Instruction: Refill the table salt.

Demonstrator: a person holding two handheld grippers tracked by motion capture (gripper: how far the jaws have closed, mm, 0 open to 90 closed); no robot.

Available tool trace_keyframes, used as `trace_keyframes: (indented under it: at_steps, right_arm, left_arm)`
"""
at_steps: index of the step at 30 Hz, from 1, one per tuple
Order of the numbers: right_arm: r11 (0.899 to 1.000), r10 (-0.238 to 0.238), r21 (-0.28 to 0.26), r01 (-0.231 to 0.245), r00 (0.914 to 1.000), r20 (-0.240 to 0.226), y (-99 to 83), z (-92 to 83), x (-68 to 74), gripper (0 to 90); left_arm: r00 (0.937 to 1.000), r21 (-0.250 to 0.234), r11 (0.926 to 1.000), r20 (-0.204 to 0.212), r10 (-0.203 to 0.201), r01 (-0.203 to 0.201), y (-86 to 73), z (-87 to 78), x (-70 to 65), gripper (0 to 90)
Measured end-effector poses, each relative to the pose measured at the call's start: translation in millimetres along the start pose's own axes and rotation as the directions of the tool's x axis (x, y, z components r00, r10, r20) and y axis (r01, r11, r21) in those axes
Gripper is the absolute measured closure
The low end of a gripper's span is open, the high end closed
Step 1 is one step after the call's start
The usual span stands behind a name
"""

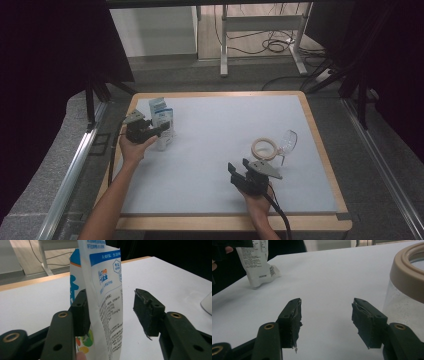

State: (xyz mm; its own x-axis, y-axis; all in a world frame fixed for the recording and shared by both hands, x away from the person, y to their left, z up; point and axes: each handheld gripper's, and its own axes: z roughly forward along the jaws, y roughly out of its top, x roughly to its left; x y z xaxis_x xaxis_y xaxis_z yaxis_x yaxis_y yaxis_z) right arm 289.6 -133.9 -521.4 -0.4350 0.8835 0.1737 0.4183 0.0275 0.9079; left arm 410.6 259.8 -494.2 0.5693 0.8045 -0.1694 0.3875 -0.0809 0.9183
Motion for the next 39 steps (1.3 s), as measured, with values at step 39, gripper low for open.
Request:
trace_keyframes:
  at_steps: [39]
  right_arm:
    - [1.0,-0.004,-0.012,0.004,1.0,0.001,1.0,-1.7,1.1,41.4]
  left_arm:
    - [0.9998,0.003,1.0,-0.02,0.001,-0.001,-7.4,-16.7,11.6,73.5]
